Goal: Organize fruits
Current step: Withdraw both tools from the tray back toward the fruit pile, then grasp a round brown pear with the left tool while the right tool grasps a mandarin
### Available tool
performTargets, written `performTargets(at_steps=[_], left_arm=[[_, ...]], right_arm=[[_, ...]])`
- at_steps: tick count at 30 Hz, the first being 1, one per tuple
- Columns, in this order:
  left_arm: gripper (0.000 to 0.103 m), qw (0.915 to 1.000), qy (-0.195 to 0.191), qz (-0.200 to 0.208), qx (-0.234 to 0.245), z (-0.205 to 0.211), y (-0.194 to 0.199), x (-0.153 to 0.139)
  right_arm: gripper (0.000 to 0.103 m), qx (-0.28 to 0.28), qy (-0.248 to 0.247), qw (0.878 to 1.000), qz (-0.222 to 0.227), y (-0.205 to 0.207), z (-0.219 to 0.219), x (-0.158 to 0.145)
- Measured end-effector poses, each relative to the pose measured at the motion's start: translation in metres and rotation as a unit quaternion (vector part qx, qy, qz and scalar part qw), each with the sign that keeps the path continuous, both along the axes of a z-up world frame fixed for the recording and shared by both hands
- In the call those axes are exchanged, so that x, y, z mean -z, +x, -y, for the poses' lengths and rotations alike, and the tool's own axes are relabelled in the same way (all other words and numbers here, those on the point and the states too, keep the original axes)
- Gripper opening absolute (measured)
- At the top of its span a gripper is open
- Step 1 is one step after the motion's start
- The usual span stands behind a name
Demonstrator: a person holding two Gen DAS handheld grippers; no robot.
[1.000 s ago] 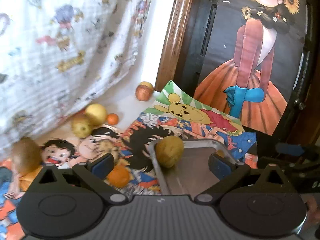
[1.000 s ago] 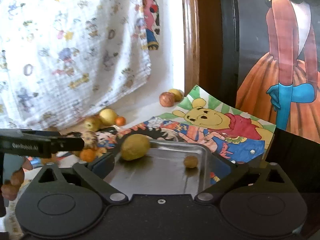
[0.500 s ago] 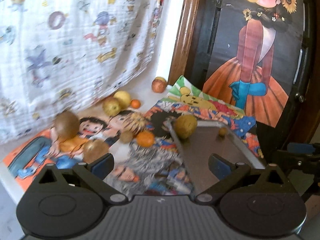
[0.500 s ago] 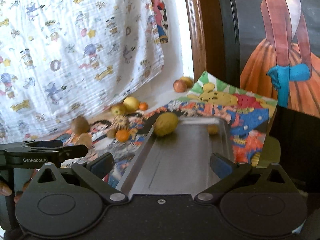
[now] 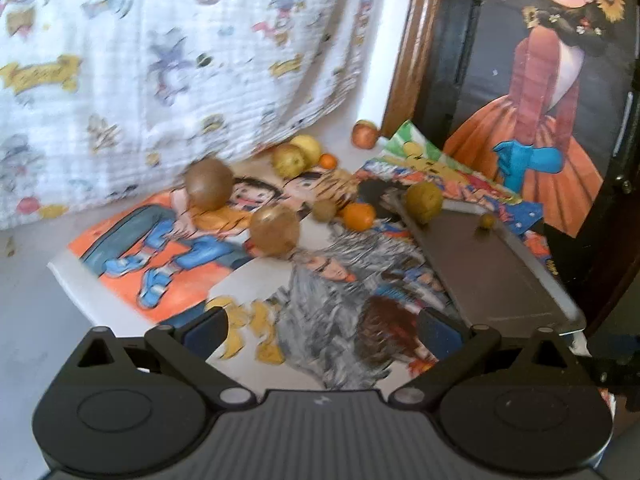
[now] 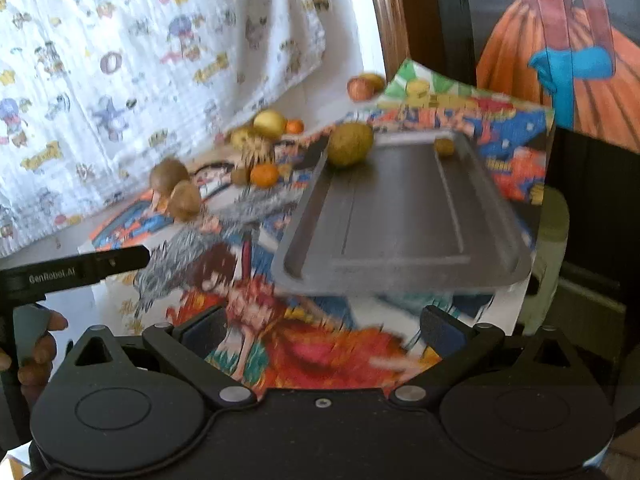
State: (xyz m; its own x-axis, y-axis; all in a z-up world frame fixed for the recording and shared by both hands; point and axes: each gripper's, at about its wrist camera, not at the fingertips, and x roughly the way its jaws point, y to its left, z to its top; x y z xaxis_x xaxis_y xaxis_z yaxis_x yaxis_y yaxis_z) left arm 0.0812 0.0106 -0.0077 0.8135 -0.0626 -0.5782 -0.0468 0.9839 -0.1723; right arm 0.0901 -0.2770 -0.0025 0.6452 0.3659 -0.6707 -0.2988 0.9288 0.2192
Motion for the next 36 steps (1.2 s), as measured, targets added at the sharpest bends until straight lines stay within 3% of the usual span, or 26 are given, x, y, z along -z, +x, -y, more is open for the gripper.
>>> performTargets(at_steps=[5, 8, 11, 21, 27, 30, 36], left_arm=[[0.103, 0.9995, 0.010, -0.025, -0.015, -0.009, -0.003, 0.006], [0.103, 0.9988, 0.018, -0.034, -0.029, -0.015, -0.004, 0.007], [0.103, 0.9985, 0.002, -0.038, -0.039, -0.026, -0.002, 0.008], [0.103, 0.9983, 0.003, -0.036, -0.047, -0.056, 0.030, -0.004], [0.103, 0.9964, -0.051, -0.012, -0.066, -0.079, 0.066, -0.010], [0.103, 0.9941, -0.078, -0.012, -0.075, -0.090, 0.083, -0.008], [0.103, 0.9987, 0.048, -0.011, -0.009, -0.083, 0.107, 0.005]], right_arm=[[0.102, 0.000, 0.003, 1.000, -0.027, -0.002, -0.012, 0.006], [0.102, -0.005, -0.005, 1.000, -0.023, 0.000, -0.020, 0.003], [0.102, -0.019, -0.010, 1.000, -0.015, 0.007, -0.027, -0.006], [0.102, -0.119, -0.056, 0.989, 0.073, 0.063, -0.081, -0.065], [0.102, -0.164, -0.058, 0.980, 0.100, 0.117, -0.109, -0.078], [0.102, -0.182, -0.107, 0.973, 0.089, 0.147, -0.124, -0.062], [0.098, -0.222, -0.176, 0.954, 0.099, 0.176, -0.134, -0.015]])
